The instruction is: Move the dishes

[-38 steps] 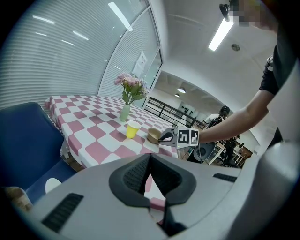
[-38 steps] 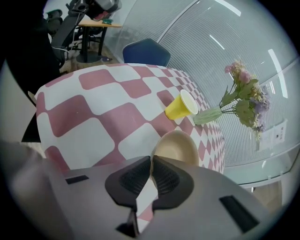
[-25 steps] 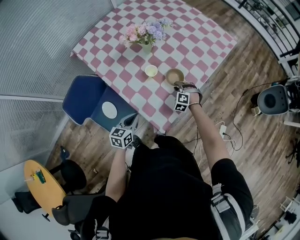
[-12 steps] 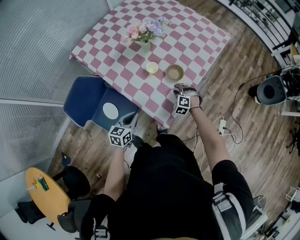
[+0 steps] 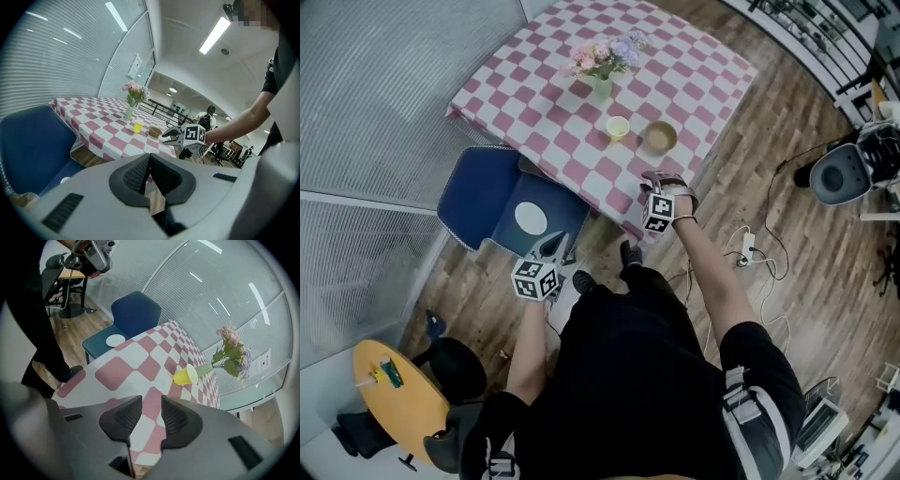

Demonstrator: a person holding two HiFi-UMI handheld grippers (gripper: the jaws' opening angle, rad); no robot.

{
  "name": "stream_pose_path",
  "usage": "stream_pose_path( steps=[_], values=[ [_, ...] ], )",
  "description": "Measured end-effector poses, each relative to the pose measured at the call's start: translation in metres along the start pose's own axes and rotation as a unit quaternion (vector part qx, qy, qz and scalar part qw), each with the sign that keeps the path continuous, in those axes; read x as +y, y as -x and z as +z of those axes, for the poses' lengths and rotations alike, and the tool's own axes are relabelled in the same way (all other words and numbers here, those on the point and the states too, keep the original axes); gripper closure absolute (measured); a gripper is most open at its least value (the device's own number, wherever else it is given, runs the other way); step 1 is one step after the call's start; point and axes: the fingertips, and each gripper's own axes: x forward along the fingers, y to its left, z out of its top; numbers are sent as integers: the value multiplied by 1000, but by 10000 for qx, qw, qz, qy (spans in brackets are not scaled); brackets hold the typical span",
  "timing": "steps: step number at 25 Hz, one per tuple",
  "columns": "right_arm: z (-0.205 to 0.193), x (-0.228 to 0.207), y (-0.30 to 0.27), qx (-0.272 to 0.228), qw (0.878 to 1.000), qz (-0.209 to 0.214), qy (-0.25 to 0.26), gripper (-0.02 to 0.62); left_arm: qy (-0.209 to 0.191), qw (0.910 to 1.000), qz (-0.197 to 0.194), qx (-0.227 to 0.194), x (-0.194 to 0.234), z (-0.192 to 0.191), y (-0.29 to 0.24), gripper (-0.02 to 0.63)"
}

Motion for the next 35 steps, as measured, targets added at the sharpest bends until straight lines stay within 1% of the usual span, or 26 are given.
stream_pose_path(
  steps=[5, 10, 18, 23, 25, 28, 31, 35],
  values=[
    [43, 35, 1, -72, 9997, 130, -190, 451, 192, 9997, 121, -22, 24, -23, 39, 584],
    [84, 61, -2, -140, 9996, 210, -103, 451, 254, 9994, 204, -68, 47, -37, 72, 584],
    [146, 82, -9, -246, 9993, 255, 97, 453, 371, 9982, 396, -241, 82, -52, 123, 584],
    [185, 98, -17, -396, 9988, 286, 95, 453, 449, 9968, 572, -322, 104, -68, 152, 584],
    [199, 109, -20, -469, 9981, 368, 158, 456, 516, 9958, 676, -351, 108, -76, 163, 584],
    [214, 126, -26, -524, 9970, 518, 221, 485, 642, 9941, 789, -387, 112, -85, 176, 584],
    [229, 139, -37, -567, 9957, 681, 279, 485, 759, 9922, 901, -400, 123, -94, 186, 584],
    [248, 157, -55, -676, 9919, 959, 483, 485, 964, 9881, 1117, -436, 135, -105, 196, 584]
  ],
)
